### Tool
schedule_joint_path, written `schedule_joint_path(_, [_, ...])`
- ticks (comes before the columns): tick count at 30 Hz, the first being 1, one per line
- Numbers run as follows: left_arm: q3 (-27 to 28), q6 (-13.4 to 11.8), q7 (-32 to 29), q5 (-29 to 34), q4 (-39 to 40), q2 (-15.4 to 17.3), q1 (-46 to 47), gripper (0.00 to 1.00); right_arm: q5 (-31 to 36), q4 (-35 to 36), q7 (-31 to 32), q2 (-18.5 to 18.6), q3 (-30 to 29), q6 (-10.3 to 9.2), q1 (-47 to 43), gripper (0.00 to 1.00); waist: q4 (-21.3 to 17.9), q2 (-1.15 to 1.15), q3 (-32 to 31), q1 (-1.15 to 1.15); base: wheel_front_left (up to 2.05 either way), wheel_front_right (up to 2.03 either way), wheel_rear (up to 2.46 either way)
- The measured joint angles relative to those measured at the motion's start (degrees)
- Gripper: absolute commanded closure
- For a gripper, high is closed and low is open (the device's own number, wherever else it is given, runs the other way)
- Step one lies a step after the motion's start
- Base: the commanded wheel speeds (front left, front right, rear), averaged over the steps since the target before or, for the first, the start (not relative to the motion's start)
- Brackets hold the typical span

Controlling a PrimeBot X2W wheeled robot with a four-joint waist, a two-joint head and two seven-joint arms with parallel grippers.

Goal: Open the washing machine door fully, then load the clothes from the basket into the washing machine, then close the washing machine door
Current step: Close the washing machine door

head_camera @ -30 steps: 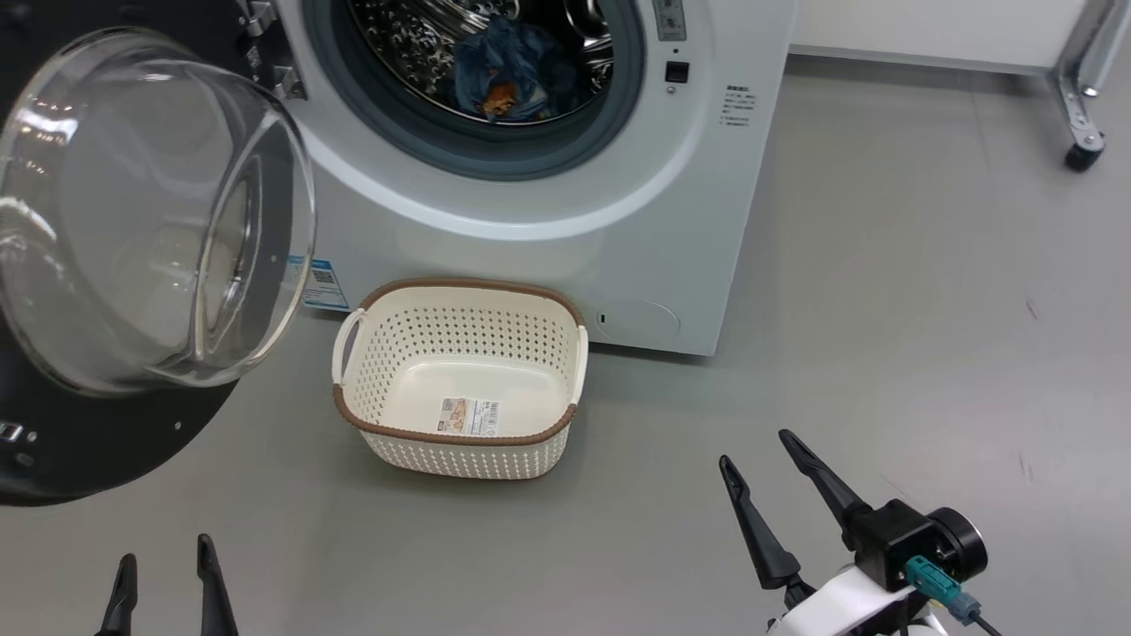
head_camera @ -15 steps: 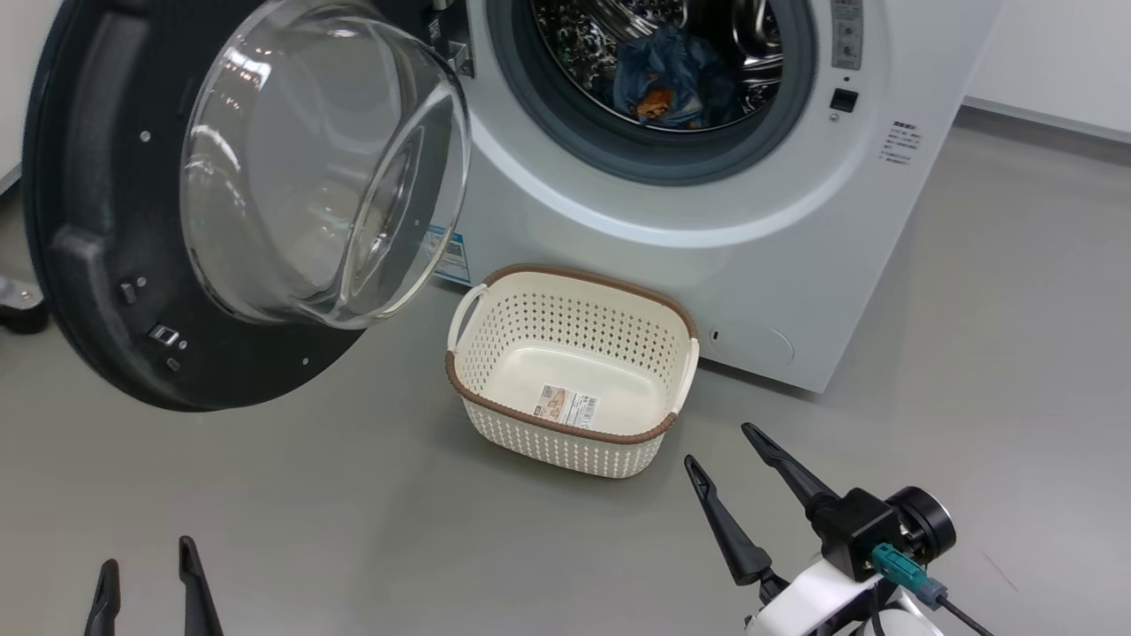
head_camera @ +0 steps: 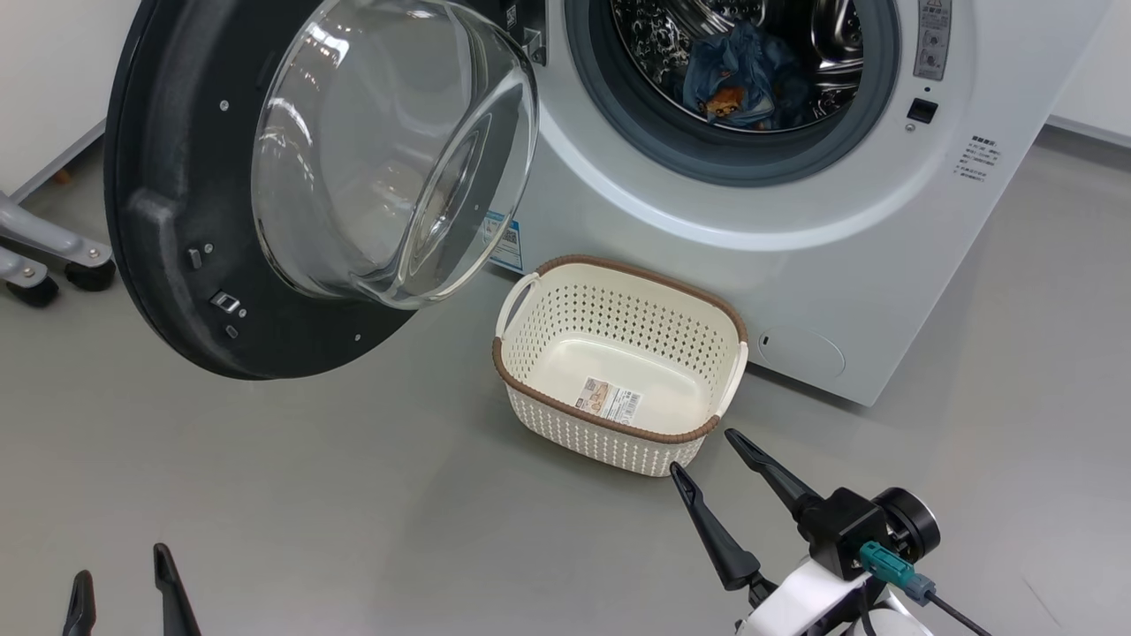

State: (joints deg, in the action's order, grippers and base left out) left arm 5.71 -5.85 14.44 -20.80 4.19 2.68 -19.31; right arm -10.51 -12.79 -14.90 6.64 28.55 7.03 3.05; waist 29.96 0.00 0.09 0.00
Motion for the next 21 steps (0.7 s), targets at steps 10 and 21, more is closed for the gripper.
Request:
schedule_joint_path(10, [5.89, -0.82, 0.00, -15.39, 0.86, -0.04, -0.42, 1.00, -0.58, -0.52, 0.00, 0.22, 0.38, 0.00, 0.38, 0.00, 0.32, 0.00, 0.11, 0.00, 0.00, 0.00, 0.00])
schedule_joint_path(21, [27.98, -1.00, 0.27, -30.49, 2.49, -0.40, 6.12, 1.00, -1.02, -0.68, 0.00, 0.14, -0.48, 0.00, 0.41, 0.00, 0.17, 0.00, -0.45, 0.00, 0.00, 0.00, 0.00])
